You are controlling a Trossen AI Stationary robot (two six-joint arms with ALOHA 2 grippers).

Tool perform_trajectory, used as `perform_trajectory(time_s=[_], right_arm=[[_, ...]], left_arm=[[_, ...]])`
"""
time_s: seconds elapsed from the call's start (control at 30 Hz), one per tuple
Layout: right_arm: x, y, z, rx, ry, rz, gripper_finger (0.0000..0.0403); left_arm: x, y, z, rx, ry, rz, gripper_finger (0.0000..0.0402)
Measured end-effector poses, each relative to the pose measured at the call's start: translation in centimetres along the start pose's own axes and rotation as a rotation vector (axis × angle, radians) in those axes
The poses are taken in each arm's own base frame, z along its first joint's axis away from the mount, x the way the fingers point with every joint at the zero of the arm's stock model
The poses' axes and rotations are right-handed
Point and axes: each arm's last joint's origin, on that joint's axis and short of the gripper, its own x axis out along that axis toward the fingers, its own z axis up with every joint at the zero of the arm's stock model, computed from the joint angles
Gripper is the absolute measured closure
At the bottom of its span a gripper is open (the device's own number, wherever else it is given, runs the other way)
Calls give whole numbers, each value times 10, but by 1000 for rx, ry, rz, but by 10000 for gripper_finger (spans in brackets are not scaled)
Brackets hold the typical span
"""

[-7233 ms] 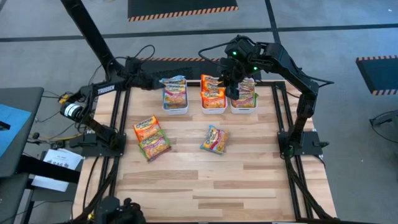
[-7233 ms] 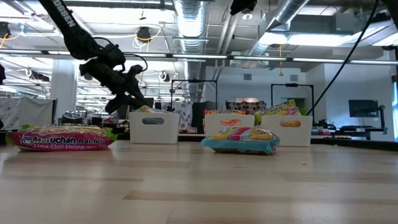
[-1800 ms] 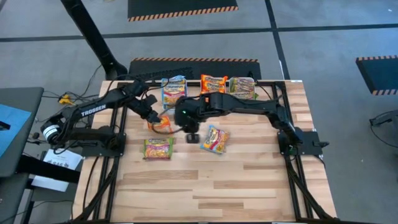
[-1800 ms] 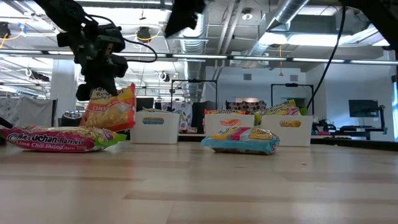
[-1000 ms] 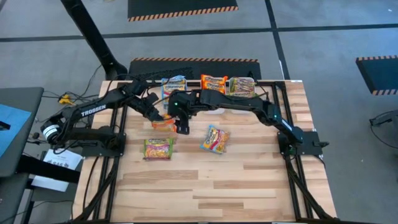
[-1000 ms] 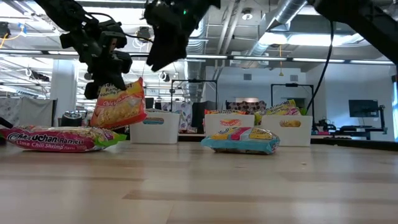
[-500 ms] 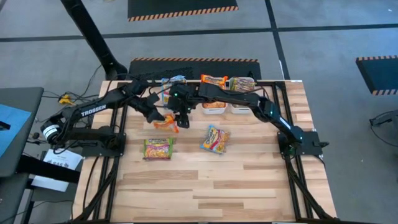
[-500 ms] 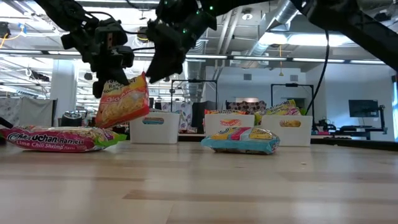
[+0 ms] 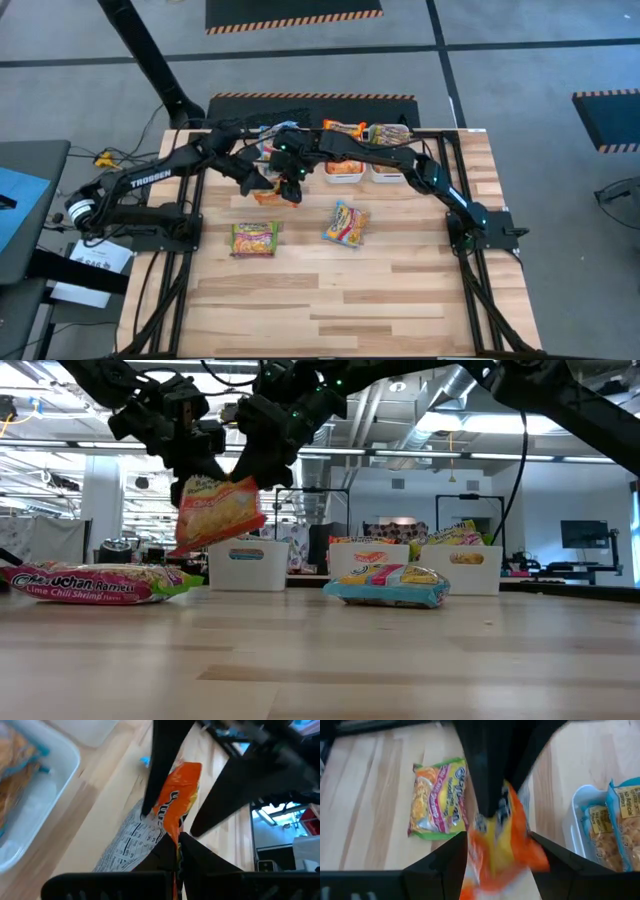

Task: Sort Maruchan noodles
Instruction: Put the orange noodle pack into the middle white bin

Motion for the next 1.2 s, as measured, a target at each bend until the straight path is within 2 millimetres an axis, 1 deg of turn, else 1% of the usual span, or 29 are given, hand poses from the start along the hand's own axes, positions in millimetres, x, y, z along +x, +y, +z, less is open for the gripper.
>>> perform_trajectory(time_s=[0.1,0.2,0.27,0.47,0.5,0.73,0.83,0.97,1.1,1.2], right_arm=[[0,0,-1,22,10,-12,185],[0,0,-2,26,21,-15,209],[0,1,-2,20,22,-14,241],[0,2,-2,46,27,-7,374],[0,2,-3,45,31,-6,386],[2,9,-4,44,50,0,390],[2,9,-6,52,76,1,396],[1,9,-13,74,142,-3,395],[-9,5,-20,65,219,-16,395],[-28,3,-24,30,282,-19,395]], left_arm=[[2,-4,4,18,-30,-21,401],[3,-6,5,26,-37,-30,401],[4,-6,5,25,-36,-31,401],[4,-6,6,-18,-54,-14,397],[4,-6,7,-25,-58,-6,393],[4,-5,7,-49,-66,17,358],[3,-5,8,-45,-74,19,337],[3,-7,12,-45,-118,12,305],[0,-11,23,-89,-201,-48,284],[-3,-14,30,-122,-247,-115,281]])
